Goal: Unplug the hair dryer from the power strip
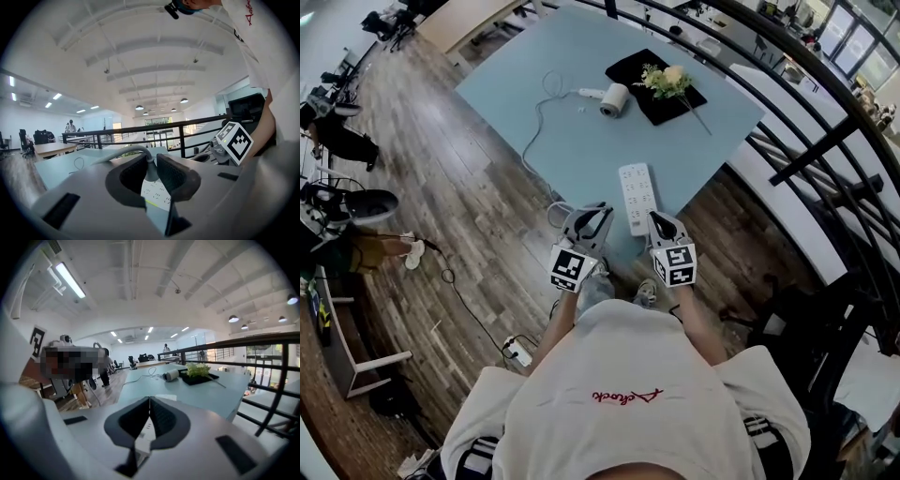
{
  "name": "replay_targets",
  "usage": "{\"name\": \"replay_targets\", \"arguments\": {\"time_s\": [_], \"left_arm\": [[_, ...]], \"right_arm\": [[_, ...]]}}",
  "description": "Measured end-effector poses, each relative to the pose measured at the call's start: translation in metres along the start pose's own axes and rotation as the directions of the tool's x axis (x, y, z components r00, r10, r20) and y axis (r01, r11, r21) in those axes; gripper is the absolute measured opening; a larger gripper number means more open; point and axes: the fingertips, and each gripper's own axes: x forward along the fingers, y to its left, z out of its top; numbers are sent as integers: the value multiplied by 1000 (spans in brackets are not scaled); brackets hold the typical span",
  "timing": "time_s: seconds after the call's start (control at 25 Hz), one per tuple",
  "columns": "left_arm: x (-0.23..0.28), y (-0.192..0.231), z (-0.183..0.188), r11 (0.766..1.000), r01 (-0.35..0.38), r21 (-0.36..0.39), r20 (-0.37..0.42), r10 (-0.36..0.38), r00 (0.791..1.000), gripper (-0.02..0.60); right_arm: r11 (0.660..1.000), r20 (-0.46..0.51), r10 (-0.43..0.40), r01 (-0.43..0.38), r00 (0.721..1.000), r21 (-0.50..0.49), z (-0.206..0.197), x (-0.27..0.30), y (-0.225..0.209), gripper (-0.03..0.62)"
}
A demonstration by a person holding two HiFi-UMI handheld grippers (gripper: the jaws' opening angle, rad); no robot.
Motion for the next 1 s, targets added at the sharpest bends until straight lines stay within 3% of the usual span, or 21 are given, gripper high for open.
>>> {"name": "replay_targets", "arguments": {"time_s": [0.4,1.0], "left_arm": [[-19,9,15,999,-32,-1,53,32,998,64],[-108,8,16,999,32,-34,86,-29,996,64]], "right_arm": [[998,102,4,3,995,-69,48,-17,18,17],[990,106,-104,113,989,-81,49,-62,96,17]]}}
